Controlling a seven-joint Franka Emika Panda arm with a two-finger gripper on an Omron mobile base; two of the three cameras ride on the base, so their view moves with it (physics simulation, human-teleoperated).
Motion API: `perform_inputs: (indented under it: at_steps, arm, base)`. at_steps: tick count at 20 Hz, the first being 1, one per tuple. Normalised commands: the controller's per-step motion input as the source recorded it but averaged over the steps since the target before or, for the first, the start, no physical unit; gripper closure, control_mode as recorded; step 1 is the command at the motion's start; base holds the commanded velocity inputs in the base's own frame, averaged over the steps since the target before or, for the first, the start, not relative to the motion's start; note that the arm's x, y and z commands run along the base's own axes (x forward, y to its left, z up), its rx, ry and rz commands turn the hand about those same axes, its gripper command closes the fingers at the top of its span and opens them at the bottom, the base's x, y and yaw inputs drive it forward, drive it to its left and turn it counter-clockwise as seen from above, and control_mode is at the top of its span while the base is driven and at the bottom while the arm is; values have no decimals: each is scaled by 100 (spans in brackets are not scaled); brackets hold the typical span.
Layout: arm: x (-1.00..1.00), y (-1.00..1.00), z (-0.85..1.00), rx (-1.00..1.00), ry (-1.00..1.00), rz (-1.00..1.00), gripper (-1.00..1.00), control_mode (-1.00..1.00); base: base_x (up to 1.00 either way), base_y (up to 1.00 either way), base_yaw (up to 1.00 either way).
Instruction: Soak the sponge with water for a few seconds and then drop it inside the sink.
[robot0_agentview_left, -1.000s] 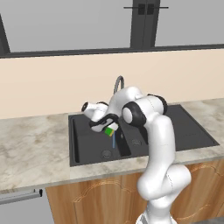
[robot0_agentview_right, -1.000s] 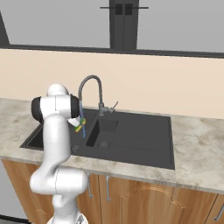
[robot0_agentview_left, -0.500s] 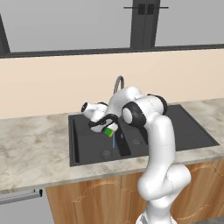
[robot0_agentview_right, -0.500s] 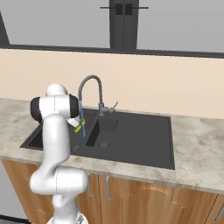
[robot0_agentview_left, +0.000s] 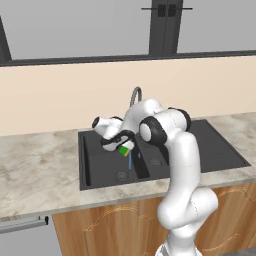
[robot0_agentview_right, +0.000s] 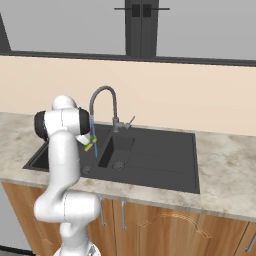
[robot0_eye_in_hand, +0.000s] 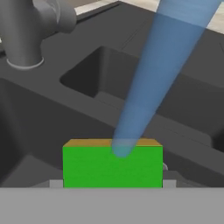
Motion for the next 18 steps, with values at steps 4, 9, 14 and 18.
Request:
perform_inputs:
  at_steps: [4, 9, 14, 18]
  arm:
    - [-12, 16, 9, 7, 0, 0, 100, -100]
    - [-12, 37, 10, 4, 0, 0, 100, -100]
    - [-17, 47, 1, 3, 0, 1, 100, -100]
    - [-9, 51, 0, 4, 0, 3, 100, -100]
  base:
    - [0, 0, 0]
    - [0, 0, 0]
    - [0, 0, 0]
    - [0, 0, 0]
